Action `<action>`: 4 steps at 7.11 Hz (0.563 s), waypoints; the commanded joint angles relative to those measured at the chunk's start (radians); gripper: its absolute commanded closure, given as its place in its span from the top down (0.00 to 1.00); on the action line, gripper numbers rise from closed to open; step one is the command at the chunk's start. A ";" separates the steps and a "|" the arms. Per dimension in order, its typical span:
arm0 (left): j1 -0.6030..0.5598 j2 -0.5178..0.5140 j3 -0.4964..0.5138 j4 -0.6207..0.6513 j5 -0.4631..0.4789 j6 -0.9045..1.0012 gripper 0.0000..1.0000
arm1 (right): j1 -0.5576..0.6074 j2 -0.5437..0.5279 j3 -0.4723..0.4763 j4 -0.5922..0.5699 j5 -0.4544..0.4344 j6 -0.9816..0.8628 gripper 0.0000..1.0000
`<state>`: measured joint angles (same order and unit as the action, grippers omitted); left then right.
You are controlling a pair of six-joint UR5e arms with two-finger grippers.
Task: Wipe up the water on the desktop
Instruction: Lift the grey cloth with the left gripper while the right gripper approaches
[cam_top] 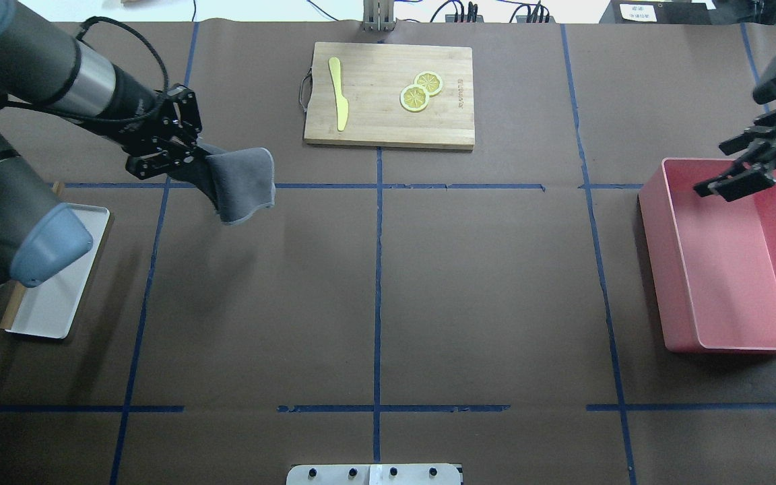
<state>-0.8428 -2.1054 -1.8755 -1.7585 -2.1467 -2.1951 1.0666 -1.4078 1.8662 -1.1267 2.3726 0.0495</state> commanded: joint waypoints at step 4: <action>0.057 -0.174 0.012 0.022 0.022 -0.335 0.06 | -0.337 0.288 0.007 0.002 -0.226 0.220 1.00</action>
<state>-0.7984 -2.2397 -1.8669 -1.7367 -2.1248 -2.4514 0.8097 -1.1553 1.8697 -1.1256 2.2332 0.2472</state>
